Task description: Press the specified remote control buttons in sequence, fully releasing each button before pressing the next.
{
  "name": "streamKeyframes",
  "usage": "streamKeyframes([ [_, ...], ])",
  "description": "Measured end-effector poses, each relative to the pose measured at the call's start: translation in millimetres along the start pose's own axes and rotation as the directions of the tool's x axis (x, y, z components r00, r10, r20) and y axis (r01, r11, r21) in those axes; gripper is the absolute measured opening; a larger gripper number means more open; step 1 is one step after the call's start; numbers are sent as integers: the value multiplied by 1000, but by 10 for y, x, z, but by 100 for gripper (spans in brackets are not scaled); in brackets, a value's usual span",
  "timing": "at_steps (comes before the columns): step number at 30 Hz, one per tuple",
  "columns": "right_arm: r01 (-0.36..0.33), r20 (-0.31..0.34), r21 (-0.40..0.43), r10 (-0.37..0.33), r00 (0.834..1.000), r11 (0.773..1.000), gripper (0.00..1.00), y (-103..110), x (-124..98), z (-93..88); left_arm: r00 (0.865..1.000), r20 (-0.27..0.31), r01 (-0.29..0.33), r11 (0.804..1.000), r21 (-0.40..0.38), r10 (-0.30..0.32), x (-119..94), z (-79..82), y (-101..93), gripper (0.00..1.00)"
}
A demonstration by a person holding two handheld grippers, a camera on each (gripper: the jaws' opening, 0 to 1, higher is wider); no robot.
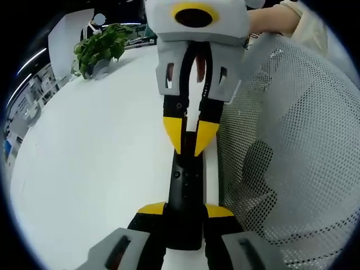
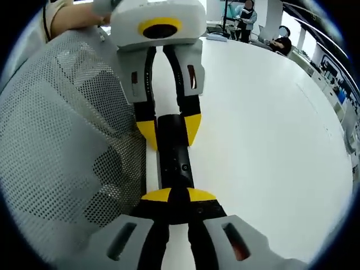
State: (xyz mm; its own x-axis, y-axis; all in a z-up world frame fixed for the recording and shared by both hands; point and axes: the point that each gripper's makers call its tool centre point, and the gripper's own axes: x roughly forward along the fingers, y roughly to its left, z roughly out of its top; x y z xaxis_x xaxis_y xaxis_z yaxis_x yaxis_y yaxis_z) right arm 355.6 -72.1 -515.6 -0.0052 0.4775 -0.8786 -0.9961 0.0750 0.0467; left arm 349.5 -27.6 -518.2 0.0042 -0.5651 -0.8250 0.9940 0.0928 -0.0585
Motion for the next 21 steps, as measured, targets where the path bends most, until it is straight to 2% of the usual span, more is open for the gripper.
streamKeyframes([
  [2,2,-35,-18,-3,999,1000,8,11,-2,6,1000,1,0,1000,0,0,0,1,-1,24],
  [3,4,-50,0,-4,999,1000,8,10,1,9,1000,2,0,1000,-2,0,0,1,-2,24],
  [10,-12,-65,44,14,998,999,8,10,-12,6,1000,6,4,1000,-1,-4,-5,0,-6,24],
  [14,-13,-80,27,15,997,1000,8,26,-12,9,1000,11,11,1000,7,-11,-9,-3,-7,24],
  [18,-24,-84,48,28,996,999,8,16,-20,7,1000,11,12,1000,10,-12,-6,-1,-7,24],
  [21,-31,-120,19,33,992,999,8,33,-15,18,1000,10,11,1000,12,-11,-4,0,-6,24],
])
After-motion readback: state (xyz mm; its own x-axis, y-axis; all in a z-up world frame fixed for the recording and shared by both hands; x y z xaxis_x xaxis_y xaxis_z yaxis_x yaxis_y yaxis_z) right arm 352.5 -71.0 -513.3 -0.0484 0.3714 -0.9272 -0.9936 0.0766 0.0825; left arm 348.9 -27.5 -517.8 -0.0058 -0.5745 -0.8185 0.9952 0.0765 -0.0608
